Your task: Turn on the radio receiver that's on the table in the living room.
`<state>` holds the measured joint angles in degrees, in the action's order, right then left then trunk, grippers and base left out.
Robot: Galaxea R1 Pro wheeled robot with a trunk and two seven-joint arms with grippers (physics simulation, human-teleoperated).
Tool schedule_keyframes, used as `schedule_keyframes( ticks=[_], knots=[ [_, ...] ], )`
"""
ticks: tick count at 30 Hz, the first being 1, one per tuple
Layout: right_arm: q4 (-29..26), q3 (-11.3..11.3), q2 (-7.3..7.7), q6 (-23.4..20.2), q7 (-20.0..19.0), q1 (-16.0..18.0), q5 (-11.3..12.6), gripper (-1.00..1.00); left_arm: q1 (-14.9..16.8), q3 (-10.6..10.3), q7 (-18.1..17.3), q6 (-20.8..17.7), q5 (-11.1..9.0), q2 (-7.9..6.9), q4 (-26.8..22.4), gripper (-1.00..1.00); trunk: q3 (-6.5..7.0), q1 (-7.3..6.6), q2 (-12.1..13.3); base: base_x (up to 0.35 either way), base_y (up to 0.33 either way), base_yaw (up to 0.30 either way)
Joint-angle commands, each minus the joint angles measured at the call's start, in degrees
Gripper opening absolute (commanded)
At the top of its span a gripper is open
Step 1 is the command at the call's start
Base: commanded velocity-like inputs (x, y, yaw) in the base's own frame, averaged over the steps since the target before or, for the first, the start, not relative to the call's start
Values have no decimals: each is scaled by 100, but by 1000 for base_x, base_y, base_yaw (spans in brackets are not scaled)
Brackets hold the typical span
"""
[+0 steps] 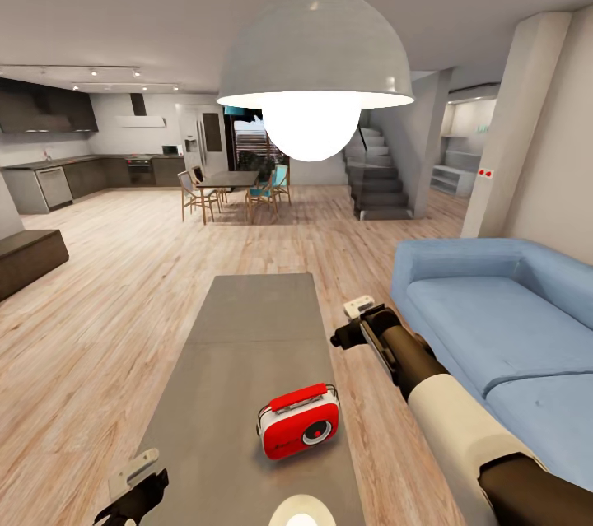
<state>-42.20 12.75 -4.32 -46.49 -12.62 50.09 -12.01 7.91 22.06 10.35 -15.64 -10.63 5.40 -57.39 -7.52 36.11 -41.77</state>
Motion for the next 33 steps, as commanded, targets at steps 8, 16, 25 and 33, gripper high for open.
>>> schedule_keyframes(
  ticks=[8, 16, 25, 33],
  knots=[
    [1, 0, 16, 183, 5, 1, 5, 100, 0, 0, -4, 0, 7, -4, 6, 100, 0, 0, 0, 0, 0, 0],
    [9, -1, 19, 209, 5, 1, 12, 100, 1, -4, -20, 29, -12, 4, 9, 100, 0, 0, 0, 0, 0, 0],
    [10, -1, 19, 210, 5, 1, 14, 100, 1, 10, -33, 313, -7, -59, 517, 100, 0, 0, 0, 0, 0, 0],
    [10, 0, 19, 210, 5, 0, 13, 100, 1, 19, -33, 1199, 5, -667, 2517, 100, 0, 0, 0, 0, 0, 0]
  ],
)
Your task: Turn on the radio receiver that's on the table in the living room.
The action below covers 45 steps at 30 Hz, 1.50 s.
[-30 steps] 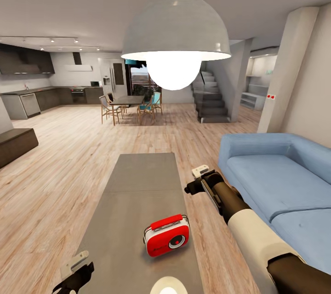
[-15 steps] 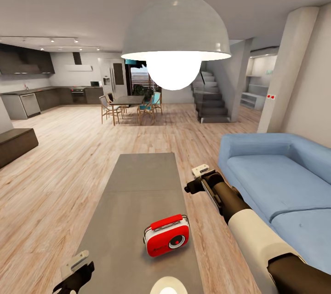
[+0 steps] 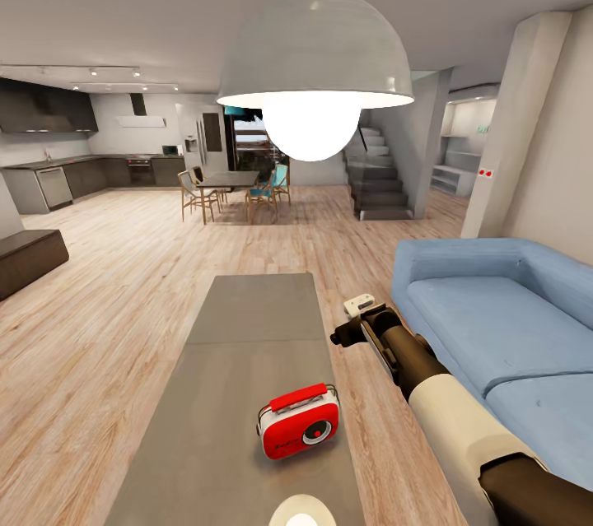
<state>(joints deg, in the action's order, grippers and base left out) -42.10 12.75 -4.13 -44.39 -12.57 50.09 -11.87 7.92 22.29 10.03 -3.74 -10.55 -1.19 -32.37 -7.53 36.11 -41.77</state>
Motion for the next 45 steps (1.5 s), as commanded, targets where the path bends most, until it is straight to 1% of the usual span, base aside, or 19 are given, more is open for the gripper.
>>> schedule_keyframes(
  ticks=[1, 2, 3, 4, 5, 7, 10, 18, 23, 25, 27, 28, 29, 30, 31, 32, 33, 36, 45],
  knots=[
    [0, 0, 0, 0, 0, 1, -2, 100, -1, -7, -14, 305, -21, -195, 424, 100, 1, 0, 0, 0, 0, 0],
    [0, 0, 0, 0, 0, 1, -3, 100, -1, -9, -18, 473, -29, -280, 624, 100, 1, 0, 0, 0, 0, 0],
    [0, -1, 0, 1, 0, 1, -2, 100, -1, -11, -25, 846, -39, -423, 1006, 100, 1, 0, 0, 0, 0, 0],
    [0, -1, 0, 1, 0, 1, -1, 100, -1, -17, -29, 1436, -25, -569, 1507, 100, 1, 0, 0, 0, 0, 0],
    [0, -1, 0, 1, 0, 1, -2, 100, -1, -22, -27, 1626, -18, -600, 1654, 100, 1, 0, 0, 0, 0, 0],
    [0, 2, 0, 1, 0, 1, -2, 100, 1, -35, -13, 2258, -2, -687, 2166, 100, 1, 0, 0, 0, 0, 0],
    [0, 6, 0, 1, 0, 1, -4, 100, 3, -44, -5, 2645, 5, -741, 2628, 100, 1, 0, 0, 0, 0, 0],
    [6, 10, 0, 1, 0, 1, -1, 100, -1, -56, -8, 2833, 9, -735, 3195, 100, 1, 0, 0, 0, 0, 0],
    [7, 8, 0, -1, 0, 1, 0, 100, 0, -78, -31, 2859, 37, -792, 3496, 100, 1, 0, 0, 0, 0, 0],
    [8, 8, 0, 0, 0, 1, 0, 100, -1, -152, -47, 2864, 150, -843, 3561, 100, 1, 0, 0, 0, 0, 0],
    [8, 8, 0, -2, 0, 1, 0, 100, -1, -298, -82, 2865, 414, -871, 3616, 100, 1, 0, 0, 0, 0, 0],
    [8, 8, 0, -4, 0, 1, 0, 100, -1, -399, -107, 2862, 647, -880, 3638, 100, 1, 0, 0, 0, 0, 0],
    [8, 8, 0, -5, 0, 1, 0, 100, -1, -440, -116, 2858, 772, -879, 3646, 100, 1, 0, 0, 0, 0, 0],
    [9, 8, 0, -5, 0, 1, 0, 100, -1, -499, -127, 2848, 1020, -869, 3655, 100, 1, 0, 0, 0, 0, 0],
    [9, 8, 0, -4, 0, 1, 0, 100, -1, -519, -130, 2842, 1136, -863, 3658, 100, 1, 0, 0, 0, 0, 0],
    [9, 8, 0, -3, 0, 1, 0, 100, -1, -566, -140, 2827, 1476, -838, 3669, 100, 1, 0, 0, 0, 0, 0],
    [9, 8, 0, -1, 0, 1, 0, 100, -1, -582, -145, 2822, 1603, -788, 3673, 100, 1, 0, 0, 0, 0, 0],
    [9, 8, 0, -4, 0, 1, 0, 100, -1, -593, -145, 2819, 1697, -630, 3676, 100, 1, 0, 0, 0, 0, 0],
    [9, 8, 0, 0, 0, 1, 0, 100, 0, -596, -151, 2809, 1746, -299, 3677, 100, 1, 0, 0, 0, 0, 0]
  ],
)
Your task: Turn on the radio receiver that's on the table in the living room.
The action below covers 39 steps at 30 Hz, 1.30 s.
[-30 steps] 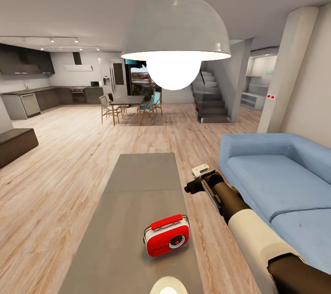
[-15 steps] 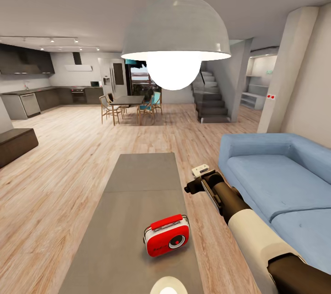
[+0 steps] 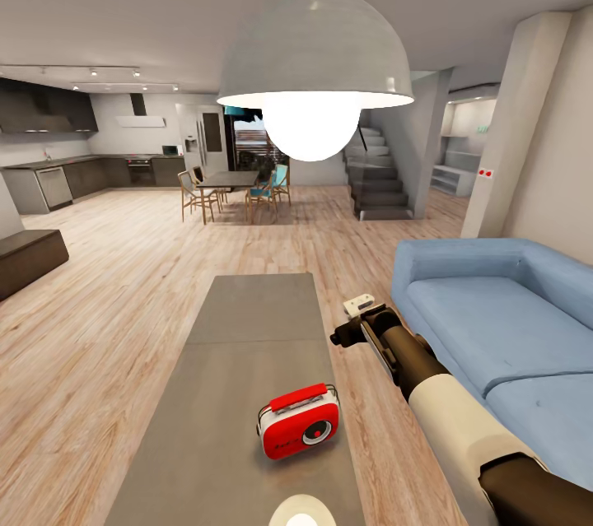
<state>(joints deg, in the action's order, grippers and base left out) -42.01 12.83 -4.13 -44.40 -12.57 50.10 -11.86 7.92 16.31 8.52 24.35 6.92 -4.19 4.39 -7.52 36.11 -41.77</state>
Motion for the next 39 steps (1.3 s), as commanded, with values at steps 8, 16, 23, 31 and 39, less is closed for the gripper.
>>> schedule_keyframes(
  ticks=[8, 16, 23, 31, 39],
  knots=[
    [0, 0, 0, -1, 0, 0, 0, 100, -1, 2, -6, -1, -5, 149, 0, 100, 0, 0, 0, 0, 0, 0],
    [0, 0, 0, 0, 0, 0, 0, 100, -1, 3, -8, -1, -7, 276, 0, 100, 0, 0, 0, 0, 0, 0],
    [0, 0, 0, -2, 0, 0, 0, 100, -1, 3, -8, -1, -9, 312, 0, 100, 0, 0, 0, 0, 0, 0],
    [0, 0, 0, -2, 0, 0, 0, 100, -1, 3, -8, -1, -13, 373, 0, 100, 0, 0, 0, 0, 0, 0],
    [11, 23, 0, 0, 0, 0, 8, 100, -1, 3, -8, -1, -16, 407, 0, 100, 0, 0, 0, 0, 0, 0]
  ],
)
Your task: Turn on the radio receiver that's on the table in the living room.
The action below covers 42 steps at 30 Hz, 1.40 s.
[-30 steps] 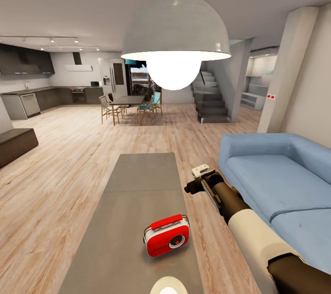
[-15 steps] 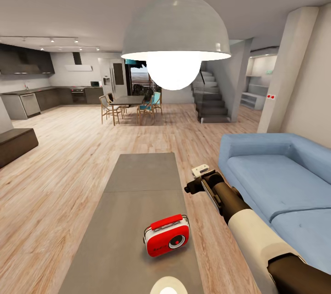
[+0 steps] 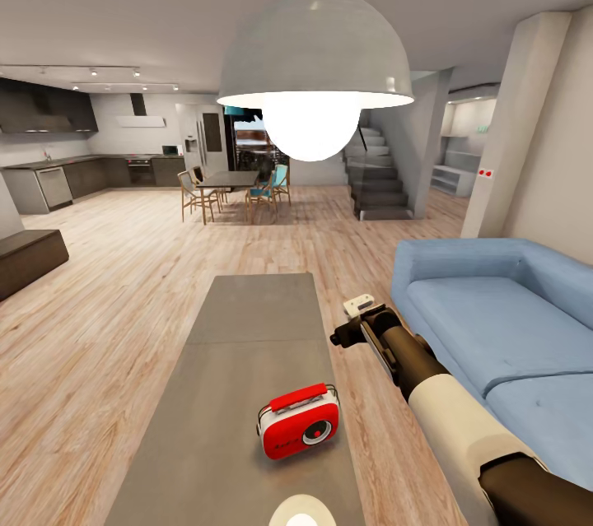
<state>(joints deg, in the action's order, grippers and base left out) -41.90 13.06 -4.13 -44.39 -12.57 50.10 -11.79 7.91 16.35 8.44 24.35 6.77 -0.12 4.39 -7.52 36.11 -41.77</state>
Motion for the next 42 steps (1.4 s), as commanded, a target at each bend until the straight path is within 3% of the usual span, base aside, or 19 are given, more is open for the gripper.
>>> schedule_keyframes(
  ticks=[1, 14, 18, 26, 30, 37, 42],
  knots=[
    [1, 1, 0, 2, 0, 0, 0, 100, 0, 0, 0, 0, 0, 1, 0, 100, 0, 0, 0, 0, 0, 0],
    [155, -21, 0, 19, -9, 0, 31, 100, 0, 0, 0, 0, 0, 3, 0, 100, 0, 0, 0, 0, 0, 0],
    [235, -2, -1, 198, -5, 0, 36, 100, 0, 0, 6, 0, 0, 2, 0, 100, 0, 0, 0, 0, 0, 0],
    [809, -9, 0, 390, 0, 41, 8, 100, 0, 0, 9, 0, 0, 3, 0, 100, 0, 0, 0, 0, 0, 0],
    [1229, -13, -6, 515, 0, 186, -14, 100, 0, 0, 9, 0, 0, 3, 0, 100, 0, 0, 0, 0, 0, 0],
    [2455, -17, -17, 1367, 0, 684, -17, 100, 0, 0, 9, 0, 0, 3, 0, 100, 0, 0, 0, 0, 0, 0],
    [3179, -21, -17, 1745, 0, 1006, -10, 100, 0, 0, 9, 0, 0, 3, 0, 100, 0, 0, 0, 0, 0, 0]
  ],
)
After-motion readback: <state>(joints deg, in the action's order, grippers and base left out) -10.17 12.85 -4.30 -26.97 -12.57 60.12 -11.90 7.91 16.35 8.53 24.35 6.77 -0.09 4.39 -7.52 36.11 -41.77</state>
